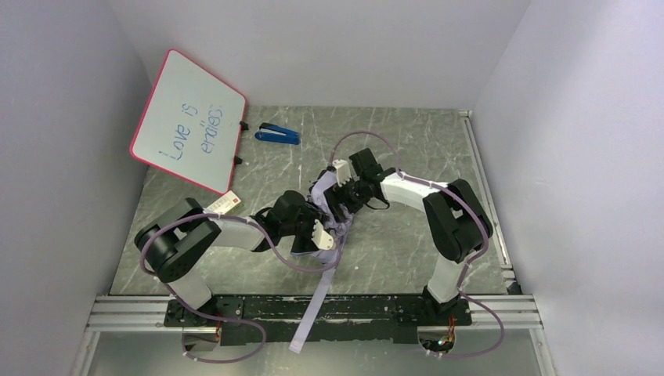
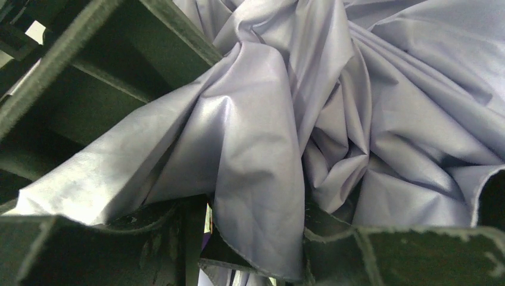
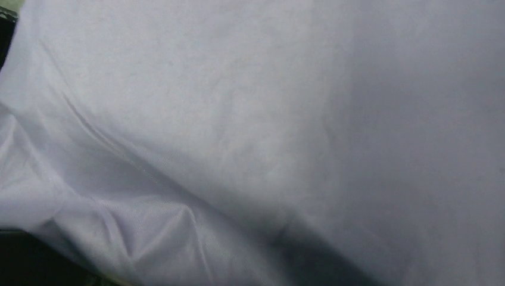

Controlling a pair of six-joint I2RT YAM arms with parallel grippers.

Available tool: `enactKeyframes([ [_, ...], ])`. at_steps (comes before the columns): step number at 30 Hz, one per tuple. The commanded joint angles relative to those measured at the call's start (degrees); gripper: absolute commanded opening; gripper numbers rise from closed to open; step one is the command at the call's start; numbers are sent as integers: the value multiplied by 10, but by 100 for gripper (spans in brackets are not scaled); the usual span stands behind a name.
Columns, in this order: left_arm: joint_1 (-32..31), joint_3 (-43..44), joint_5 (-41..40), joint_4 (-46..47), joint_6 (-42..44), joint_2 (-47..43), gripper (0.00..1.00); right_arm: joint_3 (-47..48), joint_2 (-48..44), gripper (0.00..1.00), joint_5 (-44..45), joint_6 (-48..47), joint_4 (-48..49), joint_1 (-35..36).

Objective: Put away the umbrella

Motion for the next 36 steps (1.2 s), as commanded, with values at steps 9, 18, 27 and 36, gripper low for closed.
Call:
enactKeyframes([
  [9,0,5,-22,-9,-92,-9,39,-54,34,54,37,-37,-42,28],
  [18,1,-2,-2,-30,-206,-104,84,-58,-14,41,95,-31,-4,29],
  [27,0,-76,-16,-86,-337,-310,86,-96,-79,34,134,-43,110,32],
  [36,19,-118,-216,-51,-465,-419,92,-99,-60,38,218,-115,128,82],
])
